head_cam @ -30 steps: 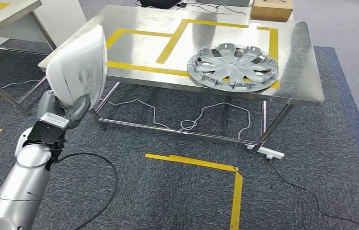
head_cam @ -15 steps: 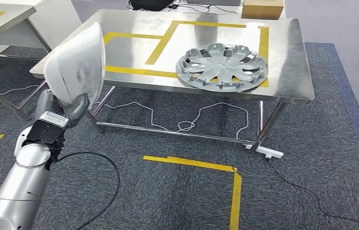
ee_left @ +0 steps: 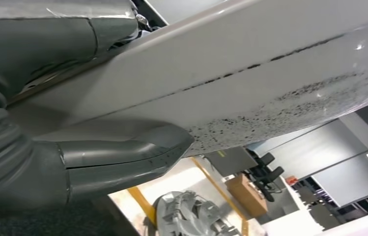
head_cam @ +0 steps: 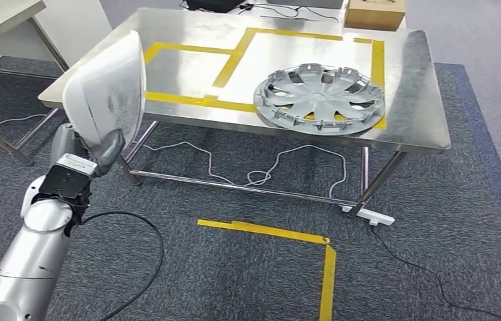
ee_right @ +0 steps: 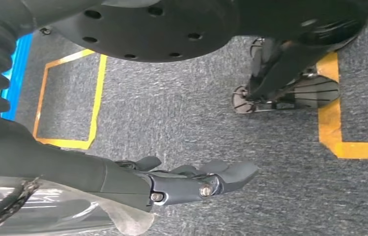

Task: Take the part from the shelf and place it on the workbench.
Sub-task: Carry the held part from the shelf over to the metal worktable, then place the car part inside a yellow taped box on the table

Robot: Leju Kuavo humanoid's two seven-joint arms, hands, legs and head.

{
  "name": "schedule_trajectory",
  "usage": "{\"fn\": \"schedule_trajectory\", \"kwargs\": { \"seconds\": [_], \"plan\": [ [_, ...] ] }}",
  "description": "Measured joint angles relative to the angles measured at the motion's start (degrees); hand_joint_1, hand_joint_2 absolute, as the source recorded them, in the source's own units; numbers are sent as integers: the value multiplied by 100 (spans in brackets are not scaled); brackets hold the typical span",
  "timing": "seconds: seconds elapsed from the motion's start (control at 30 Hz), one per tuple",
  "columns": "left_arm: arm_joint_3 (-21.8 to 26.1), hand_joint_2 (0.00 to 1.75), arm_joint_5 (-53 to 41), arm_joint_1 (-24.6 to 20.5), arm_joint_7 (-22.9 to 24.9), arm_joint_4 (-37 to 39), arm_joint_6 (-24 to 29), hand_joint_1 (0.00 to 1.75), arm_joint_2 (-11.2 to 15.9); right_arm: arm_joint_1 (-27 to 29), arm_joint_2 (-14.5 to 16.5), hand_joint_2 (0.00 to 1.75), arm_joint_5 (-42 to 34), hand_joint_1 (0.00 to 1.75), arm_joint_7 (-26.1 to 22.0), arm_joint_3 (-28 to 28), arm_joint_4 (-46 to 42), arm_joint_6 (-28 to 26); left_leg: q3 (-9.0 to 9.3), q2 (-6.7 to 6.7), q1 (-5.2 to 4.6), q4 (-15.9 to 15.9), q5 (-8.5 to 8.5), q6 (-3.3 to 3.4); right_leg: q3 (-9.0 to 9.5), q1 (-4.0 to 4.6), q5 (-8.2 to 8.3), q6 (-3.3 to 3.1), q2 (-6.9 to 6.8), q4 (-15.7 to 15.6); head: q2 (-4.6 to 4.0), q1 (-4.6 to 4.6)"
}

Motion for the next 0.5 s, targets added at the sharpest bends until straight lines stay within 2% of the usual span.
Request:
{"fn": "schedule_trajectory", "kwargs": {
  "seconds": [0.03,0.07,0.1,0.13,0.2,0.23,0.27,0.3,0.4,0.47,0.5],
  "plan": [
    [0,175,-2,15,1,0,5,175,-1,3,0,175,1,0,0,-2,0,-22,13,1,-3,2,-18,13,-246,-2,-108,9,-1,391,0,-1],
    [0,175,-4,36,1,0,8,175,-1,12,0,175,2,0,0,-5,0,-44,35,0,-5,3,-40,18,-438,-4,-128,15,-1,654,0,-2],
    [1,175,-5,57,1,-1,9,175,2,24,0,175,4,0,-1,-10,0,-61,68,-3,-6,3,-66,17,-535,-4,-32,17,-2,716,0,0],
    [2,175,-5,81,1,-5,12,175,6,35,0,175,7,0,-4,-15,0,-76,113,-7,-5,3,-97,10,-511,-6,174,11,-5,542,0,0],
    [7,175,-5,122,1,-32,22,175,27,47,0,175,10,0,-16,-27,0,-100,216,-12,-11,5,-170,-27,-225,-5,651,-16,-17,-200,0,2],
    [14,175,-3,136,1,-53,31,175,42,45,1,175,12,0,-21,-33,0,-108,246,-15,-21,13,-203,-55,-66,-2,773,-38,-23,-540,0,3],
    [22,175,-2,149,1,-74,38,175,58,42,2,175,15,0,-24,-38,0,-110,261,-17,-30,14,-225,-84,40,4,813,-61,-27,-745,0,0],
    [31,175,-1,161,1,-92,43,175,74,41,3,175,20,0,-24,-40,0,-110,264,-18,-38,14,-237,-112,89,12,778,-86,-25,-816,0,-5],
    [68,175,-21,182,2,-138,61,175,128,55,5,175,63,0,-24,-44,0,-103,263,-19,-27,66,-305,-196,142,-2,749,-181,-17,-854,0,-22],
    [114,175,-43,178,4,-156,74,175,172,54,7,175,89,0,-24,-45,0,-98,85,-19,-16,487,-526,-253,195,-20,724,-249,-20,-873,0,-41],
    [134,175,-47,181,6,-158,78,175,189,51,7,175,94,0,-24,-45,0,-97,-104,-19,-15,865,-686,-270,216,-18,704,-273,-19,-872,0,-51]
  ]
}}
